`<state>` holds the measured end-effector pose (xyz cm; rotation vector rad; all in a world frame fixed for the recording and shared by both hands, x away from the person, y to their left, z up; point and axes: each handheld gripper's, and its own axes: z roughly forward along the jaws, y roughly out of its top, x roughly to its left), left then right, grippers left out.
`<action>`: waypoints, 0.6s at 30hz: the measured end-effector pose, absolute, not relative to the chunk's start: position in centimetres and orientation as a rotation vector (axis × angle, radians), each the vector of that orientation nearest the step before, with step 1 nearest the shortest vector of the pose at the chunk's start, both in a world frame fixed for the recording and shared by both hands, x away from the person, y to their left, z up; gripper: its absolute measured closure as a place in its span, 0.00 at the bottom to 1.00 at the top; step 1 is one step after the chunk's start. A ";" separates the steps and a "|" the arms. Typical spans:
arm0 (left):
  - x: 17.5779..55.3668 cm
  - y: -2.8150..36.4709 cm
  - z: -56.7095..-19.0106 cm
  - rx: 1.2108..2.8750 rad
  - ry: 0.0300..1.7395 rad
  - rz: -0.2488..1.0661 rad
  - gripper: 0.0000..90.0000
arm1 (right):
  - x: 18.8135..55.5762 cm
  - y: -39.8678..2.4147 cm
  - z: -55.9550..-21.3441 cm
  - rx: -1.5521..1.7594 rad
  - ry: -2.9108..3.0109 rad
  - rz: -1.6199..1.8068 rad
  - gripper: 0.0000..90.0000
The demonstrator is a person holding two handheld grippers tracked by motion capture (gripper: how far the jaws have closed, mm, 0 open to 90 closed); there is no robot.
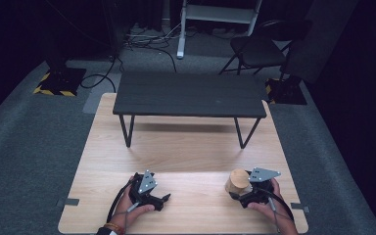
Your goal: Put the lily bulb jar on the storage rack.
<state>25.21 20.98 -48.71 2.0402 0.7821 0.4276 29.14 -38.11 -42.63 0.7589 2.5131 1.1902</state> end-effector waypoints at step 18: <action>25.2 21.0 -48.7 2.040 0.782 0.427 0.01 | 29.6 -37.2 -42.1 0.755 2.516 1.186 0.28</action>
